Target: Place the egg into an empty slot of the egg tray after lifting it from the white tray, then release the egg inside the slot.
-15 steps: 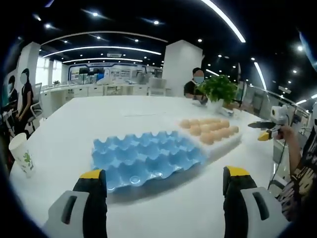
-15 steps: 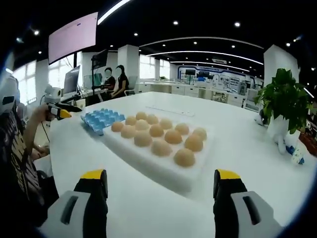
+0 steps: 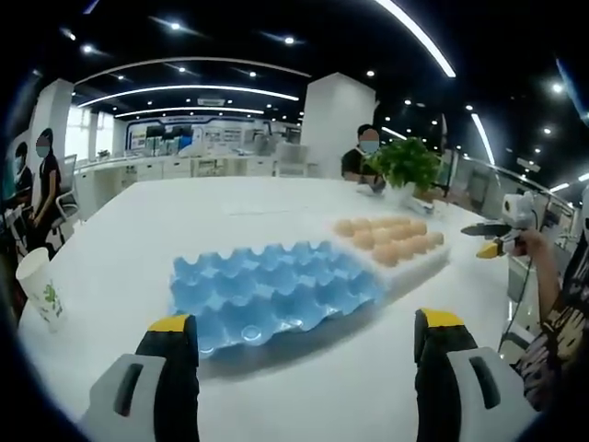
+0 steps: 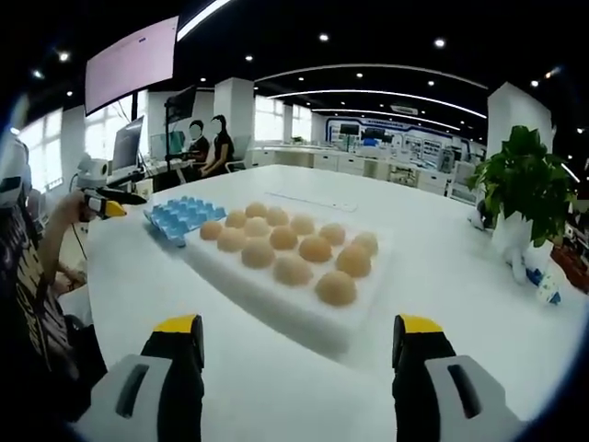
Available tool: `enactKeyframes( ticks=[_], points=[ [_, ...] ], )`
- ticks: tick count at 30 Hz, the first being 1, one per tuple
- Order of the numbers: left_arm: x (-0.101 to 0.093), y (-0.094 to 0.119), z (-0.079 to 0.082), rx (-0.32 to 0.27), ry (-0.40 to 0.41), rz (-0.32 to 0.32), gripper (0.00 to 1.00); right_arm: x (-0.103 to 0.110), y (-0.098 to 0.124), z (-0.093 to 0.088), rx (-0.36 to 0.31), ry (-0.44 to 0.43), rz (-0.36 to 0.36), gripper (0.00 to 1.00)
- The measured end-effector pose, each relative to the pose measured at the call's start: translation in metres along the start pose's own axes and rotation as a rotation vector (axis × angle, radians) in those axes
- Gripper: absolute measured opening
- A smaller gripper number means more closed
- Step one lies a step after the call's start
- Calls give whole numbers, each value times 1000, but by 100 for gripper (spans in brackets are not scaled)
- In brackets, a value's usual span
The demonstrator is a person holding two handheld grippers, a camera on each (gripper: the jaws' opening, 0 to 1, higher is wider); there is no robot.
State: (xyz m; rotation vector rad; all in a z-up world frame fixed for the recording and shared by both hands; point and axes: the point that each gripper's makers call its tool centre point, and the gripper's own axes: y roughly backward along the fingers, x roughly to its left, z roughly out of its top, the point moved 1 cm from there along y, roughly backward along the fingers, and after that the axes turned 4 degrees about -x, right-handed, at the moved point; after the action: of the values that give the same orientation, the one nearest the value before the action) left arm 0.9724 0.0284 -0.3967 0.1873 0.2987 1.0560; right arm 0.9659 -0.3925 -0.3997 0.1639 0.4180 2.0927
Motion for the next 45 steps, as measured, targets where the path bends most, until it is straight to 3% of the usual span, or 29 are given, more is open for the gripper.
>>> enactKeyframes(
  ticks=[8,16,23,35,40,45],
  points=[
    [-9,-1,0,6,-29,-34,100,4,0,0,10,13,13,82],
    [-8,0,1,4,-29,-28,100,6,-1,-1,17,23,25,79],
    [-10,-1,-3,15,-28,-33,100,6,1,-3,18,19,37,67],
    [-8,0,-6,19,-24,-28,100,3,2,-4,14,20,24,66],
    [-8,1,-8,21,-19,-26,100,4,1,-2,4,35,35,55],
    [-8,1,-10,23,-15,-27,100,-2,-1,-1,-2,20,14,54]
  ],
)
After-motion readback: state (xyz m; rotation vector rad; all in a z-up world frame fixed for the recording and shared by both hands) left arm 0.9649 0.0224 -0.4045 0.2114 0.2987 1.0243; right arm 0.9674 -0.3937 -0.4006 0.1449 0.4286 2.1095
